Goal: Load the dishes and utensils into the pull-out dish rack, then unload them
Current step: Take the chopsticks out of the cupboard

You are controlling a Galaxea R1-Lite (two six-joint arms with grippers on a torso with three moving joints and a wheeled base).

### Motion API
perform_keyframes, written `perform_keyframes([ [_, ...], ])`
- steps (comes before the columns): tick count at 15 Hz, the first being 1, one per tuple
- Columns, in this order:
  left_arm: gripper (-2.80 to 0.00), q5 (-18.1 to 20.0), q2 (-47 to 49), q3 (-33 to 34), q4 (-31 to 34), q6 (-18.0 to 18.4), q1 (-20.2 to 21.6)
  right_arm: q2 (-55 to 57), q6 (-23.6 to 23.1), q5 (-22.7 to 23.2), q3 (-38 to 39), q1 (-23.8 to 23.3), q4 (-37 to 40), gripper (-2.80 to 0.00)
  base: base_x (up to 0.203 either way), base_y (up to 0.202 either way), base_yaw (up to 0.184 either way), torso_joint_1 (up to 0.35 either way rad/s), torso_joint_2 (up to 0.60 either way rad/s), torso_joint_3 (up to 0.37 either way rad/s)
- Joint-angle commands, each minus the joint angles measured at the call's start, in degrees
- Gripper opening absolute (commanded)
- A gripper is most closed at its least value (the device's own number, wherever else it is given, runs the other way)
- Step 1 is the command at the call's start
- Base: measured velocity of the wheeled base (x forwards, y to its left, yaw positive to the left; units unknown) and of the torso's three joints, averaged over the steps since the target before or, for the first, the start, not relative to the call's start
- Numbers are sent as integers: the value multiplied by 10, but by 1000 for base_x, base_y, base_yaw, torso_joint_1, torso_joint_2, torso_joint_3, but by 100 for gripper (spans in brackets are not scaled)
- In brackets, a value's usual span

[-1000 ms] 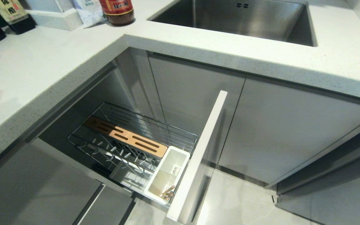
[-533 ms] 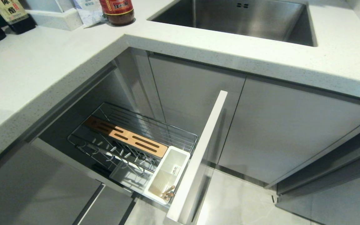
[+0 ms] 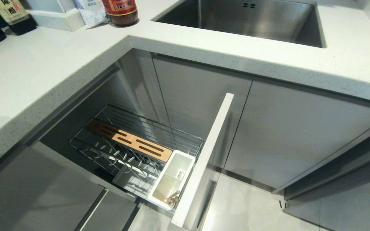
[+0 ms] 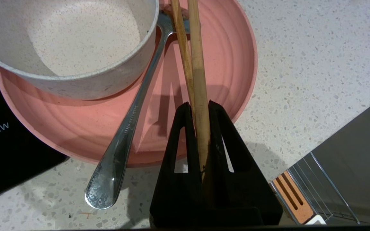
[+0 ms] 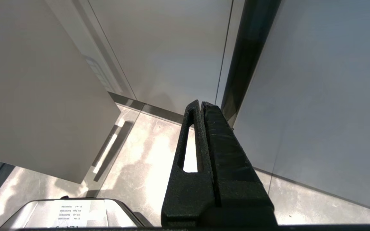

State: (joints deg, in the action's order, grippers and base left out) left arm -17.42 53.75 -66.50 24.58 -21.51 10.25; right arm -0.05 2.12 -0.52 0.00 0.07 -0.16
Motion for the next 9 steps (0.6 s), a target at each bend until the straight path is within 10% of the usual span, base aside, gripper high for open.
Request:
perform_keyframes([
  [1,-280,-1,1,5,0,-5,0,0,0,0,0,0,0,-280,0,0,0,0,0,0],
  [9,-280,14,0,17,0,-25,10,0,0,0,0,0,0,-280,0,0,0,0,0,0],
])
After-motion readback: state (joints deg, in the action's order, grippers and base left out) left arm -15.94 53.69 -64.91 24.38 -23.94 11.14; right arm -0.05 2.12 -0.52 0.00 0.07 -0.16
